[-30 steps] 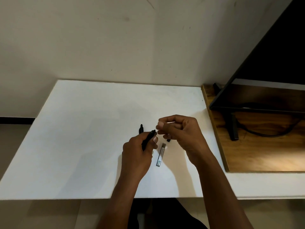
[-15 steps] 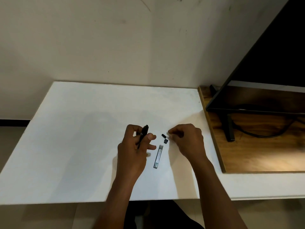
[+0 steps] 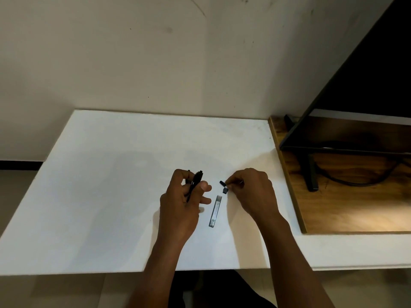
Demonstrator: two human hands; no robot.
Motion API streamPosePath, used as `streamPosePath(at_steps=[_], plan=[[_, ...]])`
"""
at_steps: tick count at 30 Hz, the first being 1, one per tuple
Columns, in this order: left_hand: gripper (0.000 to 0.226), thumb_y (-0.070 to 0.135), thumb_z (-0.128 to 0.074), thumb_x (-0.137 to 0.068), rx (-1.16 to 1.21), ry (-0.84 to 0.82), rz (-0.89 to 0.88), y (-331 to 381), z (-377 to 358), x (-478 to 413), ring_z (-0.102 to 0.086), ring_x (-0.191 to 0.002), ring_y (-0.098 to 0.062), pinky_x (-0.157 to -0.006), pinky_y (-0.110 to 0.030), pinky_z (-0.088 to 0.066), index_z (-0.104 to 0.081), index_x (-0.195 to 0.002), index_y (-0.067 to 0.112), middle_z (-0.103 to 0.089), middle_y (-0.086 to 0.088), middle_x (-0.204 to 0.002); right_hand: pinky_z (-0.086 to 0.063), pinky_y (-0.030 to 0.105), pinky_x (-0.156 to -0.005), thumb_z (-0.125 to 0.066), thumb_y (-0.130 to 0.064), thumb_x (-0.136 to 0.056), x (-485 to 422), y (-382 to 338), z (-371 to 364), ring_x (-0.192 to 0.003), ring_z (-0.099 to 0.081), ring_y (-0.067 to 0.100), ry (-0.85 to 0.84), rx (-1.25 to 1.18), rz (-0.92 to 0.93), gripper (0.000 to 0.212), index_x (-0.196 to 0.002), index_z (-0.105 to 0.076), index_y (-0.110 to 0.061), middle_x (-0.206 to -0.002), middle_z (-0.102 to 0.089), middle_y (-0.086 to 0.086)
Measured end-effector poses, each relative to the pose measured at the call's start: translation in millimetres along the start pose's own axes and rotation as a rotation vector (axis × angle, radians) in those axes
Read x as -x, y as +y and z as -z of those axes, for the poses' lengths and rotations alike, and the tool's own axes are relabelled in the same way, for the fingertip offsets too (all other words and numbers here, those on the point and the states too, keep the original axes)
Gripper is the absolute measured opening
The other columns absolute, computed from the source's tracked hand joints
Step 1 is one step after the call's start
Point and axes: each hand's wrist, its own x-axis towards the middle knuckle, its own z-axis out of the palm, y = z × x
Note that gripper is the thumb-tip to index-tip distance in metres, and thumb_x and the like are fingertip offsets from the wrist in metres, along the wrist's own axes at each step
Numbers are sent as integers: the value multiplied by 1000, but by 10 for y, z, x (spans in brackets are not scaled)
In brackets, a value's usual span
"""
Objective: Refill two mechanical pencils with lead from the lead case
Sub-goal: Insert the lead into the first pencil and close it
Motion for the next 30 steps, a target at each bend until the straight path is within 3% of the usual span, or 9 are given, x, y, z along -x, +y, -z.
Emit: streamPosePath(at_steps=[3, 5, 7, 9, 11, 15, 22, 30], plan=[[13, 27, -63, -93, -6, 3, 1, 3, 3, 9, -75, -65, -11, -57, -26, -60, -55, -99, 18, -78, 12, -82, -48, 26, -69, -69, -14, -87, -2, 22, 19, -85, -65, 15, -6, -16, -10, 12, -88, -78, -23, -90, -73, -5], [11, 25, -65, -92, -26, 15, 5, 11, 3, 9, -74, -64, -12, -61, -34, -62, -57, -97, 19, -78, 9, -80, -50, 21, -71, -72, -16, -87, -2, 10, 52, -80, -65, 9, 26, -150, -34, 7, -89, -77, -20, -89, -74, -6], [9, 23, -68, -90, -51, 34, 10, 23, 0, 7, -74, -62, -12, -64, -40, -63, -60, -93, 21, -77, 7, -78, -54, 17, -72, -75, -15, -86, 1, -41, 110, -75, -70, 8, 43, -459, -79, 6, -90, -79, -18, -83, -77, -6], [11, 23, -71, -87, -82, 50, 11, 38, 0, 8, -73, -60, -11, -65, -42, -62, -62, -91, 22, -76, 5, -77, -62, 29, -77, -76, -10, -86, 18, -130, 173, -77, -75, 20, -41, -811, -100, 8, -93, -79, -12, -83, -78, 4], [13, 25, -74, -85, -118, 58, 6, 52, 5, 13, -73, -60, -8, -66, -40, -62, -63, -91, 23, -76, 6, -78, -62, 31, -74, -74, -6, -87, 46, -206, 202, -78, -75, 26, -144, -977, -50, 9, -96, -77, -5, -86, -78, 14], [15, 27, -75, -84, -165, 72, 1, 61, 21, 18, -72, -57, -6, -67, -39, -62, -64, -92, 21, -76, 6, -78, -56, 20, -66, -69, -1, -90, 95, -295, 195, -74, -74, 21, -238, -1028, 14, 12, -100, -74, 3, -86, -76, 22], [16, 26, -76, -83, -162, 67, 15, 66, 24, 22, -72, -56, -9, -68, -45, -62, -64, -91, 21, -75, 3, -77, -63, 34, -76, -67, 4, -91, 97, -290, 197, -79, -74, 32, -266, -1020, -5, 10, -98, -73, 5, -88, -74, 31], [15, 25, -77, -82, -156, 65, 27, 64, 30, 12, -72, -56, -10, -69, -47, -62, -63, -87, 26, -75, 4, -75, -61, 32, -75, -68, 2, -90, 91, -299, 183, -75, -73, 30, -268, -938, 10, 9, -97, -74, 4, -87, -73, 32]])
